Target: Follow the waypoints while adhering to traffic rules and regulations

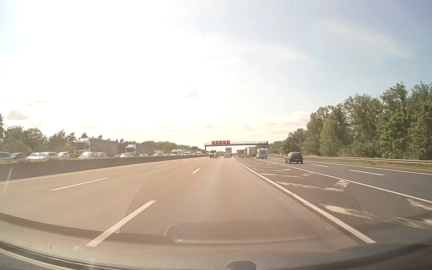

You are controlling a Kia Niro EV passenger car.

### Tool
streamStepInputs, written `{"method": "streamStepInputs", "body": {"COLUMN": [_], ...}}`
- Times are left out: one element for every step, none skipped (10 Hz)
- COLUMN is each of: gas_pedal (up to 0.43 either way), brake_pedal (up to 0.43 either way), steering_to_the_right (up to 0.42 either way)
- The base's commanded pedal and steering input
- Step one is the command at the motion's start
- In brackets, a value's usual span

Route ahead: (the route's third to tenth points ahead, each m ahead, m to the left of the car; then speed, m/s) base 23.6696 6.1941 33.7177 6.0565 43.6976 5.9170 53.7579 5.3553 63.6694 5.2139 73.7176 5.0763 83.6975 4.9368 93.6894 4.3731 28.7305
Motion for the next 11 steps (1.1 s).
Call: {"method": "streamStepInputs", "body": {"gas_pedal": [0.000, 0.000, 0.000, 0.000, 0.000, 0.000, 0.000, 0.000, 0.000, 0.000, 0.000], "brake_pedal": [0.177, 0.177, 0.177, 0.177, 0.177, 0.177, 0.183, 0.177, 0.183, 0.177, 0.183], "steering_to_the_right": [0.005, 0.005, 0.005, 0.005, 0.005, 0.003, 0.002, 0.001, 0.001, 0.001, 0.001]}}
